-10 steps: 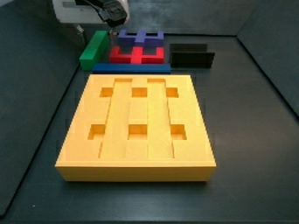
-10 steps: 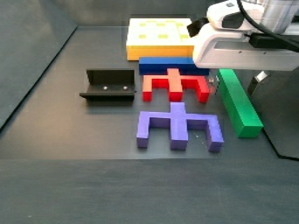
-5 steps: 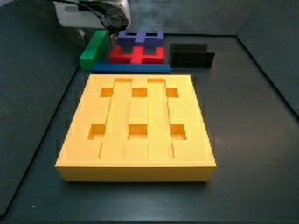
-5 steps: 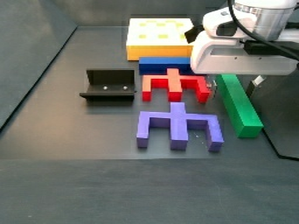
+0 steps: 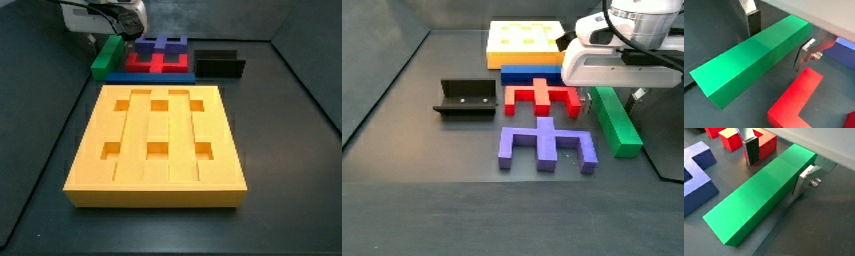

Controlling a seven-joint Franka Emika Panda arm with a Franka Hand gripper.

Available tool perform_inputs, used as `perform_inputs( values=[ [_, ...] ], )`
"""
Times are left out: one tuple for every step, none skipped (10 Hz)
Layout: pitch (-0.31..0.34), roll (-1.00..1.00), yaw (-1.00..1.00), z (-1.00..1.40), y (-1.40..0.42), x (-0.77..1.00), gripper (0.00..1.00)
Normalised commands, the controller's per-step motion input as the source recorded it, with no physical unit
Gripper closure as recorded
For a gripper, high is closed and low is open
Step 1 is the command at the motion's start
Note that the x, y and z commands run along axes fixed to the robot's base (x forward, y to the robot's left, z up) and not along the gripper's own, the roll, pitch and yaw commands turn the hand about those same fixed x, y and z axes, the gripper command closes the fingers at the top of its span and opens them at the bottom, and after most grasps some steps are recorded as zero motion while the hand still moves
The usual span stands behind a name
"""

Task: Pick up the green object. Move up. Move to above the board. Insert the green object.
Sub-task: Pick up the green object.

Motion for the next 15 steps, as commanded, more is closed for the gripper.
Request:
perform_inputs(
  values=[
    [-0.019, -0.03, 0.00, -0.17, 0.00, 0.02, 0.00],
    [-0.031, -0.01, 0.00, -0.27, 0.00, 0.00, 0.00],
    [-0.027, -0.01, 0.00, -0.25, 0.00, 0.00, 0.00],
    [0.000, 0.00, 0.00, 0.00, 0.00, 0.00, 0.00],
    [0.000, 0.00, 0.00, 0.00, 0.00, 0.00, 1.00],
    [0.000, 0.00, 0.00, 0.00, 0.00, 0.00, 1.00],
    [0.000, 0.00, 0.00, 0.00, 0.00, 0.00, 1.00],
    [0.000, 0.00, 0.00, 0.00, 0.00, 0.00, 1.00],
    [0.000, 0.00, 0.00, 0.00, 0.00, 0.00, 1.00],
    [0.000, 0.00, 0.00, 0.00, 0.00, 0.00, 1.00],
    [0.000, 0.00, 0.00, 0.00, 0.00, 0.00, 1.00],
    [0.000, 0.00, 0.00, 0.00, 0.00, 0.00, 1.00],
    [0.000, 0.00, 0.00, 0.00, 0.00, 0.00, 1.00],
    [0.000, 0.00, 0.00, 0.00, 0.00, 0.00, 1.00],
    [0.000, 0.00, 0.00, 0.00, 0.00, 0.00, 1.00]
  ],
)
